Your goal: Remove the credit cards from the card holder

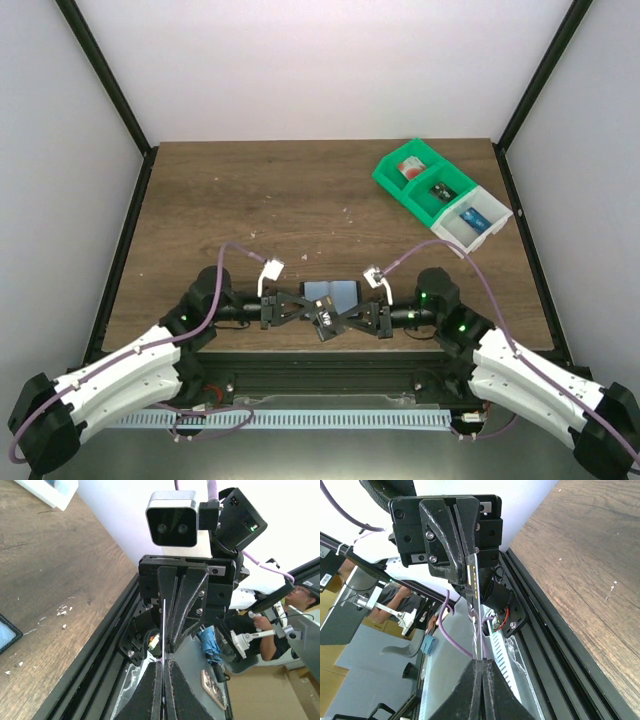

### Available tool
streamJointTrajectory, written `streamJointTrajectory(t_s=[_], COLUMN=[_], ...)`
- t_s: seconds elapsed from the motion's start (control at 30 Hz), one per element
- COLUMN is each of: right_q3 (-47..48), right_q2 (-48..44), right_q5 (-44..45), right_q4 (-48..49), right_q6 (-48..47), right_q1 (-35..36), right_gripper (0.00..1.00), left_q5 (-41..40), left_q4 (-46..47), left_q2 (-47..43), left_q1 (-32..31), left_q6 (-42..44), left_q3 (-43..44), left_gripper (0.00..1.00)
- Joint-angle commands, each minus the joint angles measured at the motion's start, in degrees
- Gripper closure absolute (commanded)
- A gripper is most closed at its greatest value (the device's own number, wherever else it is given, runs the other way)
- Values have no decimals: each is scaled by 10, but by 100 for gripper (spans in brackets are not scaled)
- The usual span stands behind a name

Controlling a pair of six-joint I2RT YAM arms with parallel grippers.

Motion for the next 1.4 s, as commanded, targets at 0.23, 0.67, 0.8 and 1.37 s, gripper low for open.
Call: streamJointTrajectory(t_s=[0.23,0.67,0.8,1.37], right_q3=[-84,-81,-75,-47], right_q2=[-77,12,55,66], right_q5=[112,246,255,296], right_q4=[149,287,322,311], right_q6=[215,277,286,247], right_q1=[-3,21,25,28], right_gripper=[63,61,63,100], left_q5=[-100,-225,-226,-239], left_q4=[100,309,325,333], left_q2=[-16,65,86,84], left_q1=[3,3,3,3], left_q6=[-97,-212,-224,-233], left_q3=[-26,-64,-69,-95], left_gripper=[100,100,100,65])
